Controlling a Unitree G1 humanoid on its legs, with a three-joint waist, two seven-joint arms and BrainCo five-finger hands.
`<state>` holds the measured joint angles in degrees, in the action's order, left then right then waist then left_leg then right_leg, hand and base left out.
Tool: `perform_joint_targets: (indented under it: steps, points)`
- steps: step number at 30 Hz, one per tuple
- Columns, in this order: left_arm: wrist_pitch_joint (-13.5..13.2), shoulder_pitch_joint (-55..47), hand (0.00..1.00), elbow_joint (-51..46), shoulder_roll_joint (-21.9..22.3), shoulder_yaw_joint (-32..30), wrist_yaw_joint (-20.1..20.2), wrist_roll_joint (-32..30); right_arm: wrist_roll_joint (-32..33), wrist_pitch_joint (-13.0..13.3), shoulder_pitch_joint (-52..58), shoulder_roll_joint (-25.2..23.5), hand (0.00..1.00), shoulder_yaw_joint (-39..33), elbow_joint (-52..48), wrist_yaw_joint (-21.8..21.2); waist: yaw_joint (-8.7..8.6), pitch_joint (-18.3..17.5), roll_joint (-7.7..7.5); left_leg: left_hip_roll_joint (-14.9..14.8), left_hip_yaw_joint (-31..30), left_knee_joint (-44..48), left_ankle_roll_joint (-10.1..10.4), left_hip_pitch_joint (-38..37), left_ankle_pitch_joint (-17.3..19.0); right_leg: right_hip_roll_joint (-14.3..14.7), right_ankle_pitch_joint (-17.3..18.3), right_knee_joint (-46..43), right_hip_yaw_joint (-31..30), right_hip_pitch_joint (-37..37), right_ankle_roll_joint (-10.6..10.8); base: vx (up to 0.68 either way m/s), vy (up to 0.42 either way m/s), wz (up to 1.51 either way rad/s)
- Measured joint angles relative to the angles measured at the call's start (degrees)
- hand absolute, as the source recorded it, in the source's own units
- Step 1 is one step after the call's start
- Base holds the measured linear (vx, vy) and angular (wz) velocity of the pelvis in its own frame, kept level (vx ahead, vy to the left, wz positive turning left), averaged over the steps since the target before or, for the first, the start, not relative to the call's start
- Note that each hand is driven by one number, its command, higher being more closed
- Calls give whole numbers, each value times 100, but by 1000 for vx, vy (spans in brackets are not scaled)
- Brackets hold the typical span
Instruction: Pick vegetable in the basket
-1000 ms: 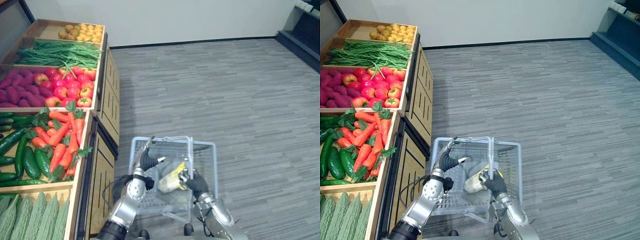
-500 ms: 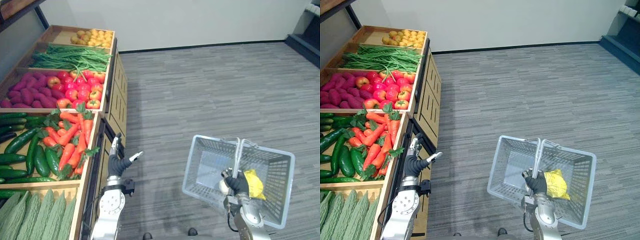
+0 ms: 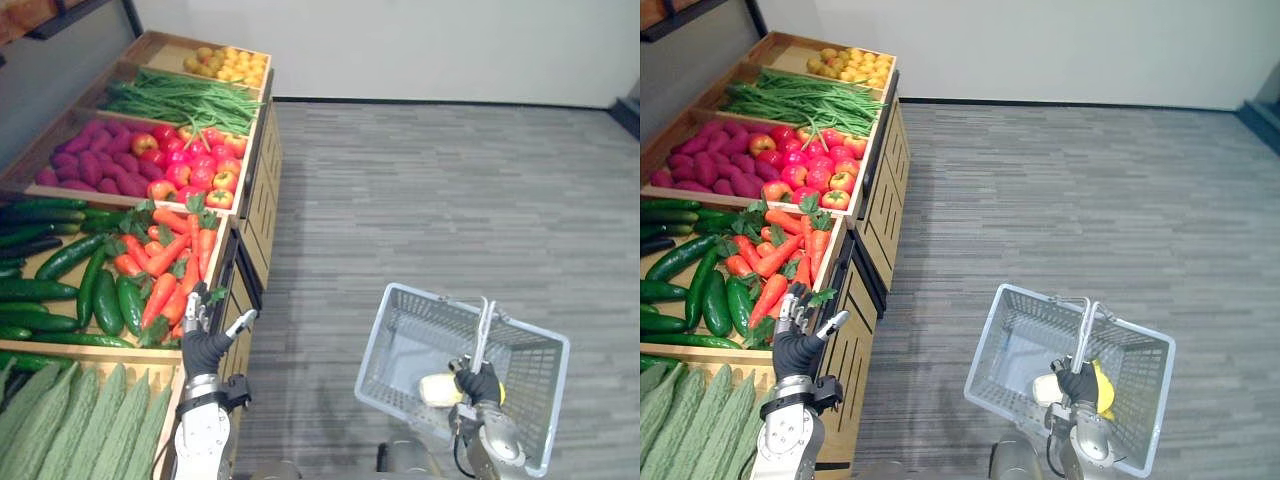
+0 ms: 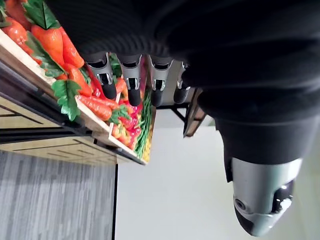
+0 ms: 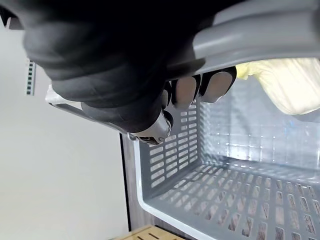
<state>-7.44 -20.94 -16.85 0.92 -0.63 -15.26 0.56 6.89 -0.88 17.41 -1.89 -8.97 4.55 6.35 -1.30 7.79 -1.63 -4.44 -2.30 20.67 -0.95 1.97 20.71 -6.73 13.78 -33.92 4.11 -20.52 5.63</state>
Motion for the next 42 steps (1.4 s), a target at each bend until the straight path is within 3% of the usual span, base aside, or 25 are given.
perform_joint_targets:
  steps: [3, 4, 5, 7, 8, 9, 11, 13, 16, 17, 18, 19, 20, 22, 24, 25, 27, 28, 30, 32, 34, 35, 36, 38, 42]
  points:
    - [-58, 320, 0, 2, 3, 25, -54, -13, -68, 0, 16, 27, 100, 2, -94, 23, -89, 50, 76, -209, -389, 155, 347, -175, 352, 272, -450, 862, -403, -163, -89, 448, -251, 77]
    - [-68, 397, 0, 139, 52, 65, -99, -19, -74, -18, 29, 124, 100, 63, -98, 49, -98, 83, 230, -369, -554, 276, 508, -325, 503, 361, -664, 641, -200, 9, -146, 658, -342, 80]
    - [-58, 396, 0, 145, 197, 97, -99, -22, -77, -25, 39, 184, 100, 105, -155, 105, -84, 69, 358, -486, -564, 525, 691, -348, 292, 371, -405, 337, -1, 93, -309, 660, -347, 70]
    - [-62, 348, 0, 115, 274, 183, -84, -14, -74, -30, 47, 265, 100, 159, -267, 107, -93, 69, 403, -481, -522, 1231, 665, -140, -253, 327, -269, 166, 150, 300, -491, 414, -242, 51]
    - [-67, 333, 0, 54, 265, 222, -66, -12, -74, -35, 137, 291, 100, 215, -430, 110, -74, 80, 446, -589, -401, 2140, 556, 171, -829, 367, -214, 431, 273, 754, -584, 576, -337, 43]
    - [-123, 250, 0, 1, 241, 229, -27, -7, -74, -31, 227, 283, 100, 289, -615, 120, 54, 80, 452, -869, 12, 3165, 553, 527, -922, 480, -180, 905, 367, 1361, -641, 562, -311, 27]
    - [-153, 190, 0, -91, 241, 236, -4, 3, -71, -17, 217, 288, 100, 276, -816, 147, 88, 67, 467, -1116, 477, 3759, 534, 863, -869, 528, -172, 1355, 451, 1876, -655, 438, -185, 17]
    - [-171, 183, 0, -100, 242, 233, 0, 26, -70, 61, 217, 300, 100, 187, -1046, 236, 189, 21, 540, -1294, 1002, 3777, 400, 1230, -782, 520, -171, 1744, 556, 2287, -656, 365, -97, 25]
    - [-180, 197, 0, -112, 237, 272, 4, 36, -46, 137, 251, 273, 100, -48, -1070, 307, 215, 0, 561, -1327, 2258, 2495, 205, 1557, -899, 445, -73, 1969, 1115, 2896, -489, 351, 13, 87]
    - [-180, 209, 0, -117, 201, 364, 4, 30, -40, 207, 418, 296, 100, -216, -1036, 363, 176, -48, 583, -1265, 3173, 1704, -436, 1526, -1235, 489, 105, 1693, 1458, 3027, -236, 367, 39, 193]
    - [-172, 225, 0, -110, 100, 411, -10, 21, -27, 206, 498, 180, 100, -399, -829, 381, 25, -210, 408, -1128, 3656, 1367, -825, 1278, -1090, 249, 273, 982, 1601, 2798, -145, 457, 26, 207]
    - [-172, 261, 0, -106, 111, 419, -21, 18, -26, 204, 514, 169, 100, -447, -720, 382, -36, -230, 375, -1049, 3771, 1135, -956, 1226, -1062, 131, 410, 598, 1578, 2589, -163, 288, 16, 197]
    - [-166, 257, 0, -82, 97, 352, -49, -9, -26, 197, 402, 173, 100, -491, -534, 376, -78, -226, 353, -841, 3810, 666, -933, 1132, -1074, 32, 622, 729, 1588, 2381, -137, 325, 27, 139]
    - [-162, 269, 0, 77, 86, 249, -59, -20, -35, 167, 141, 139, 100, -511, -200, 364, -72, -180, 264, -533, 3654, 324, -737, 999, -1145, -176, 208, 1859, 1587, 2333, -127, 229, -32, 105]
    - [-98, 277, 0, 259, 104, 265, -45, -21, -39, 155, 56, 111, 100, -637, 185, 374, -83, -120, 254, -427, 3403, 292, -438, 821, -982, -250, 12, 1829, 1758, 2598, 27, 183, -85, 69]
    - [-88, 219, 0, 265, 149, 306, -28, -23, -51, 119, -7, 137, 100, -698, 378, 371, -79, -109, 275, -351, 3294, 205, -286, 672, -882, -376, 97, 1321, 1766, 2597, 59, 145, -49, 38]
    - [-67, 202, 0, 281, 107, 331, -5, -39, -66, 41, -37, 176, 100, -695, 546, 366, -114, -97, 267, -230, 3163, 115, -270, 489, -816, -639, 27, -109, 1557, 2107, -77, 115, -40, 39]
    - [-58, 208, 0, 249, 33, 328, -4, -108, -70, 19, -21, 149, 100, -695, 600, 366, -136, -56, 186, -137, 3025, 58, -331, 344, -766, -719, -289, -1127, 1157, 1686, -562, 146, -50, 61]
    - [-54, 203, 0, 137, -28, 356, -10, -167, -73, 4, 78, 11, 100, -685, 613, 363, -204, -5, 84, -78, 2710, 23, -359, 191, -696, -478, 98, -1520, 403, 1366, -594, 205, -120, 79]
    - [-53, 225, 0, 83, -50, 353, -63, -240, -67, 1, 108, -174, 100, -688, 613, 365, -268, 48, -46, -76, 2247, 23, -308, 210, -657, 173, 558, -1018, -599, 981, -393, 213, -187, 96]
    - [-52, 229, 0, 78, -49, 445, -113, -248, -9, 34, 233, -209, 100, -687, 613, 395, -308, 19, -91, -82, 1873, 48, -198, 251, -644, 568, 557, -365, -1355, 837, -303, 216, -218, 127]
    - [-54, 233, 0, 49, -62, 494, -122, -249, 33, 61, 356, -206, 100, -691, 610, 468, -310, -30, -172, -20, 1620, 254, -20, 384, -541, 536, 234, 429, -1550, 926, -262, 212, -232, 133]
    - [-63, 249, 0, 53, -74, 495, -115, -253, 54, 68, 400, -194, 100, -694, 631, 481, -295, 2, -243, 15, 1512, 433, 82, 422, -441, 439, 73, 572, -1523, 933, -102, 238, -240, 121]
    - [-18, 216, 0, 104, 64, 518, -100, -294, 194, 41, 450, -33, 100, -811, 840, 534, -213, -98, -28, -163, 1089, 667, 234, 527, -327, 510, 181, 587, -1015, 1118, -268, 288, -196, 89]
    - [-18, 215, 0, 90, 98, 449, -91, -361, 213, 54, 762, 156, 100, -1023, 920, 572, -108, -141, 58, -284, 931, 369, 398, 416, -431, 564, 183, 775, -581, 1433, -273, 215, -126, 46]
